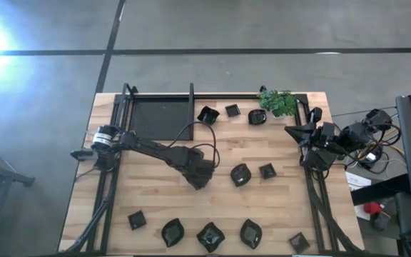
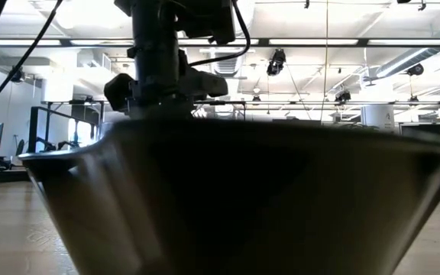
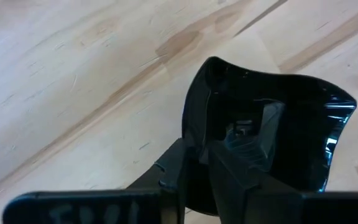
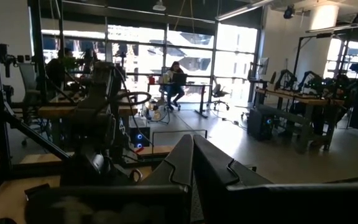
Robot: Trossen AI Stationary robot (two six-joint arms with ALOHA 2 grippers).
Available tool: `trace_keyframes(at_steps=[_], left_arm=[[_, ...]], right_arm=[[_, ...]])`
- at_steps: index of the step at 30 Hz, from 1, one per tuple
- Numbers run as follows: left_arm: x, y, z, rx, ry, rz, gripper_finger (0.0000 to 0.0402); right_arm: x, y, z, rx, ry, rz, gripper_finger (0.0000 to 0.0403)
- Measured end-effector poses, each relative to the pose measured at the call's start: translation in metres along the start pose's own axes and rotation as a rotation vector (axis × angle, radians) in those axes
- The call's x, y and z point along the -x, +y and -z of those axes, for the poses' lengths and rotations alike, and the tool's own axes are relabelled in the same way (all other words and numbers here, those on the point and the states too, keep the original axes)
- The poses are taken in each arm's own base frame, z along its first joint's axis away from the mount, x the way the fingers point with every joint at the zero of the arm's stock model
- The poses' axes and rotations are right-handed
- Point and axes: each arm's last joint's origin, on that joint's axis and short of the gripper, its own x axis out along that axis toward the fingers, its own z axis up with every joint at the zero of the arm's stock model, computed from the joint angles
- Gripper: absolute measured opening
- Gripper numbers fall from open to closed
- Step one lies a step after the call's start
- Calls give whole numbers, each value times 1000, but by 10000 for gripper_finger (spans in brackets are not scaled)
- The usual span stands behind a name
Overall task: Pick & Place Mini shaped plates
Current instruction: Put the stacked black distorted square plates on the shelf
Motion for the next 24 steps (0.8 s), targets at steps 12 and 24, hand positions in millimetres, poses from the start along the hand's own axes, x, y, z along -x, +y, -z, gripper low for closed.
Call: trace_keyframes(at_steps=[12,24], left_arm=[[-4,4,0,-32,-27,-21,62],[-26,5,5,-13,-29,70,62]], right_arm=[[0,0,0,0,0,0,8],[0,0,0,-3,0,0,8]])
